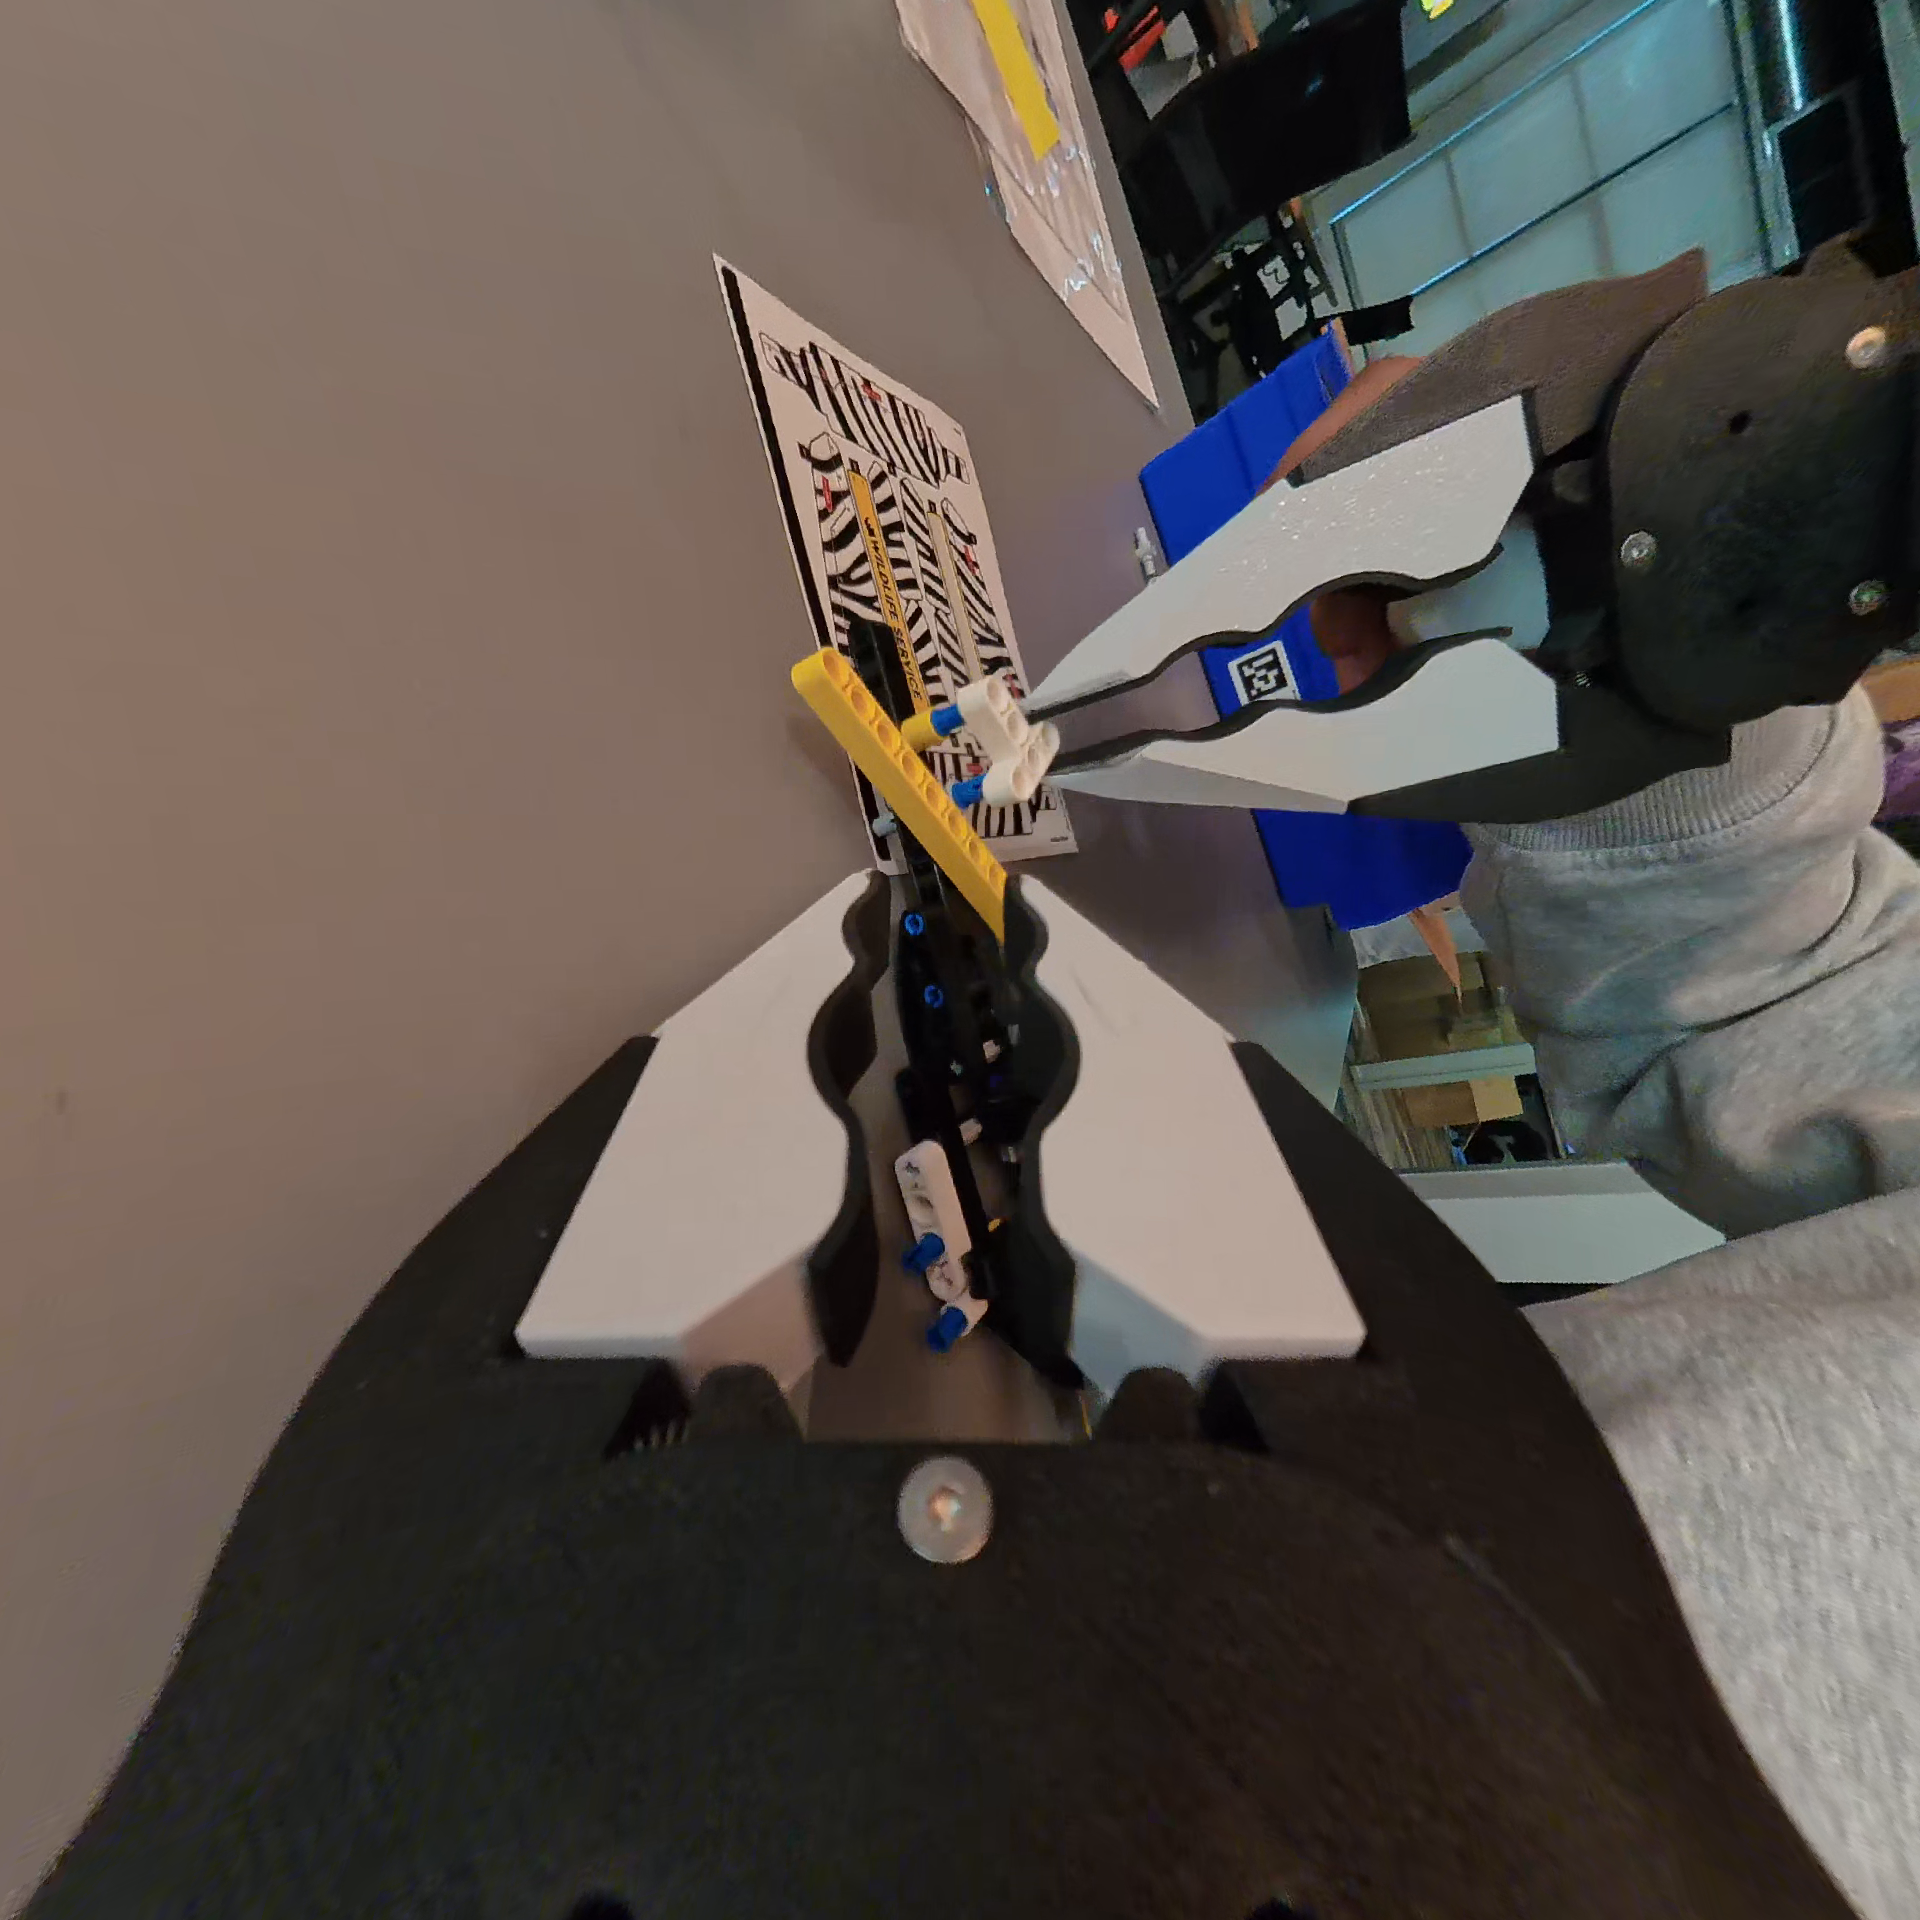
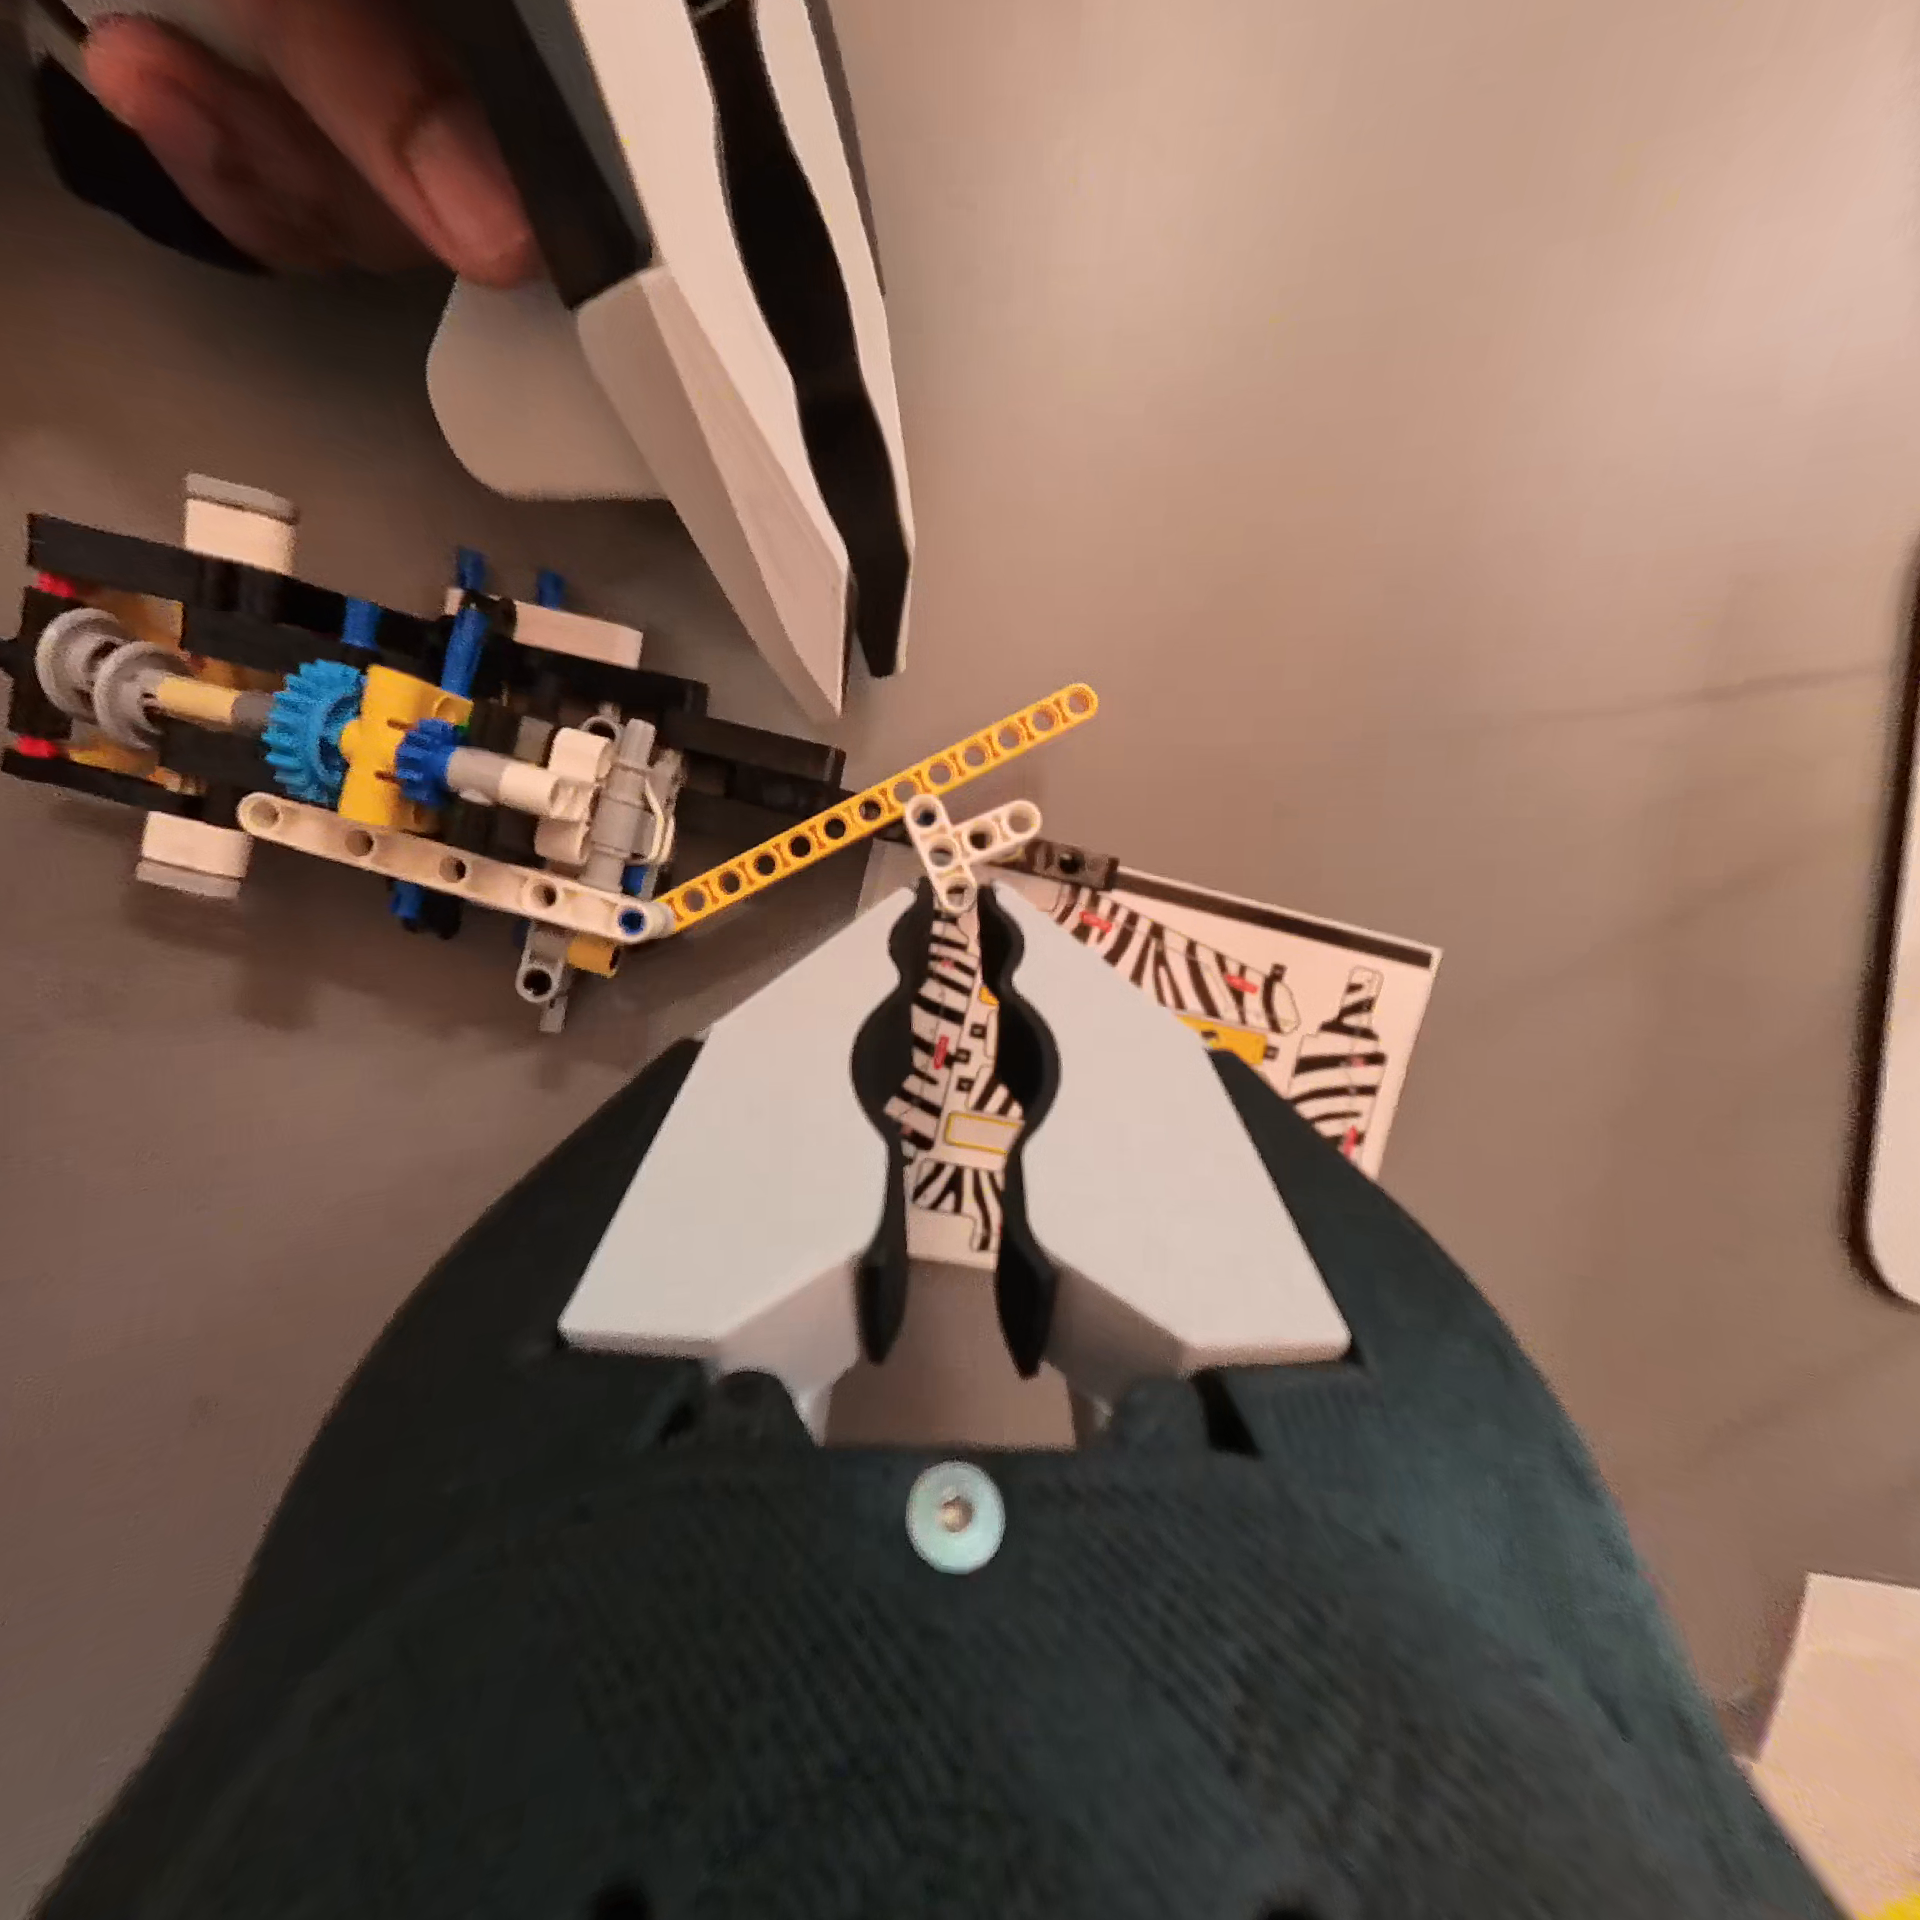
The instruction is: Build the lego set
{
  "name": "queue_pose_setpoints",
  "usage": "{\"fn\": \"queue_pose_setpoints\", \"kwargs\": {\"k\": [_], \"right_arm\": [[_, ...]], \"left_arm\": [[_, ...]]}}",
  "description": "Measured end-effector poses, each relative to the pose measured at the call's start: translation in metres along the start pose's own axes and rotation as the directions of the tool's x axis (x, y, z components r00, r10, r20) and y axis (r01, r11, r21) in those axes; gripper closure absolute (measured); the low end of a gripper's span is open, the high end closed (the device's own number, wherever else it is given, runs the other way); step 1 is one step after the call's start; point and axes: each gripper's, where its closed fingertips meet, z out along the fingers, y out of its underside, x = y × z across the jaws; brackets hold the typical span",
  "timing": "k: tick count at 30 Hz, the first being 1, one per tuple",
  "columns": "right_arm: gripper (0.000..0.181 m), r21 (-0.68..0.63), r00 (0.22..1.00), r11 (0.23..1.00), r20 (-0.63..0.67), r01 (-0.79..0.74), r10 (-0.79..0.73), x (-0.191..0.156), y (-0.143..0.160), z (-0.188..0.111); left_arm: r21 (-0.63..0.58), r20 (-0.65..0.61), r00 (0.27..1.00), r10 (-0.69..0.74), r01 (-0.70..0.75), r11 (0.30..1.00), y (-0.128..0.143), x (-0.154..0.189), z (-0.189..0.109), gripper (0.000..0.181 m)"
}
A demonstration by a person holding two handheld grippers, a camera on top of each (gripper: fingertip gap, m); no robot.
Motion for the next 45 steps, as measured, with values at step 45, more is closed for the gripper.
{"fn": "queue_pose_setpoints", "kwargs": {"k": [45], "right_arm": [[0.159, 0.335, 0.865, 0.848, -0.149, -0.411, 0.479, -0.003, 0.009, -0.021]], "left_arm": [[0.014, -0.007, 0.999, 0.051, -0.051, 0.999, -0.008, 0.004, 0.003, 0.15]]}}
